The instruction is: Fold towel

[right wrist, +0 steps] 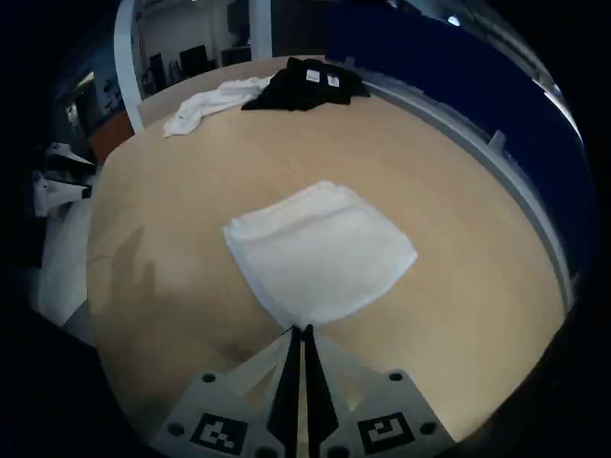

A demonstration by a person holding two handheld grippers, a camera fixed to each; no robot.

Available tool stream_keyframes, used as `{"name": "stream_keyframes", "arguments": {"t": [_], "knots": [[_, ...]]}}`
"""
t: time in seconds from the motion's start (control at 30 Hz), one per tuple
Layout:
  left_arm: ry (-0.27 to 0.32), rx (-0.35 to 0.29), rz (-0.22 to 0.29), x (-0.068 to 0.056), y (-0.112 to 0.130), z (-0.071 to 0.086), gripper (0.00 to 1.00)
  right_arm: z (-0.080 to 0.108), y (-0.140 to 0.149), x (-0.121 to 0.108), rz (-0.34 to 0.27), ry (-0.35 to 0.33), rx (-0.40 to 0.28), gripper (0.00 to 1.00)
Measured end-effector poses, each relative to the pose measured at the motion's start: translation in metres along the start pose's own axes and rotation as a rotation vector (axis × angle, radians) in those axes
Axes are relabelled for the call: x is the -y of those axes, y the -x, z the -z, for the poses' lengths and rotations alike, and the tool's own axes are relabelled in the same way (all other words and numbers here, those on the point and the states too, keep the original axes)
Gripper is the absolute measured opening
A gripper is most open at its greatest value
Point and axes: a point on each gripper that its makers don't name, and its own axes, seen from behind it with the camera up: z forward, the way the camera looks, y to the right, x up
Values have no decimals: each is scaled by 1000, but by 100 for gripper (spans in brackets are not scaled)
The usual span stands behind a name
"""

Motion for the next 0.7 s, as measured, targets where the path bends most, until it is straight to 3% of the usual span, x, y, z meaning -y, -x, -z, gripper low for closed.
{"name": "stream_keyframes", "arguments": {"t": [0.37, 0.7], "knots": [[20, -42, -21, -9, -24, -3, 77, 47, -81, -29, 47, 51, -125, 3], [45, -75, -49, -19, -46, -4, 76, 90, -129, -37, 85, 66, -192, 3]]}}
